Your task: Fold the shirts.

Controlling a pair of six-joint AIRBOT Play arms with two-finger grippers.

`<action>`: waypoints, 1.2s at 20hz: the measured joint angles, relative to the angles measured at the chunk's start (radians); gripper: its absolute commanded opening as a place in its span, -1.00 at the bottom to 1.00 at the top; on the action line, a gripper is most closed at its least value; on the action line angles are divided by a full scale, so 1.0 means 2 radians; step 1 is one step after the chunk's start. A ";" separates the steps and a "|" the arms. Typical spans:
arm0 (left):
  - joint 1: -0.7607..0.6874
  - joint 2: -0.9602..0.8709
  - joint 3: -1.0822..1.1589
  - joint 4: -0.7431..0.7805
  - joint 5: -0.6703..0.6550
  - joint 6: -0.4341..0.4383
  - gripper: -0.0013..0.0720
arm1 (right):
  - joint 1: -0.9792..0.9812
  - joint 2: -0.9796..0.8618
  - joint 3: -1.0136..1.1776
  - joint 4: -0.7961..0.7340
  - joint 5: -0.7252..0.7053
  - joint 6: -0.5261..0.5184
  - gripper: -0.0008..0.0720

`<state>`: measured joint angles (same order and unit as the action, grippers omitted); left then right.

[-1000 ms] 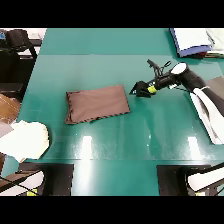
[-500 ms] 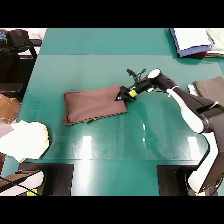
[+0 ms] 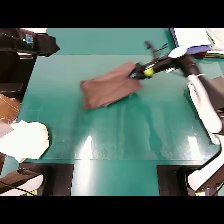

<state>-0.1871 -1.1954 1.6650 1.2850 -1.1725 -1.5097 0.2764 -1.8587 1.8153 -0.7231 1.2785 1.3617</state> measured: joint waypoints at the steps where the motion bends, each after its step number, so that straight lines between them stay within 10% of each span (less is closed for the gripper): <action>1: -0.008 0.000 0.000 0.000 0.000 0.000 -0.90 | -0.029 0.020 0.001 -0.024 0.004 0.013 -0.92; 9: -0.039 0.000 0.000 -0.006 0.011 -0.002 -0.90 | -0.266 0.127 0.004 -0.165 0.019 0.083 -0.92; 24: -0.042 0.000 0.000 -0.019 0.029 -0.017 -0.90 | -0.381 0.221 0.006 -0.138 -0.026 0.074 -0.92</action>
<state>-0.2703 -1.1954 1.6650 1.2461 -1.1149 -1.5440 -0.4862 -1.4174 1.8267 -0.9985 1.2274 1.5093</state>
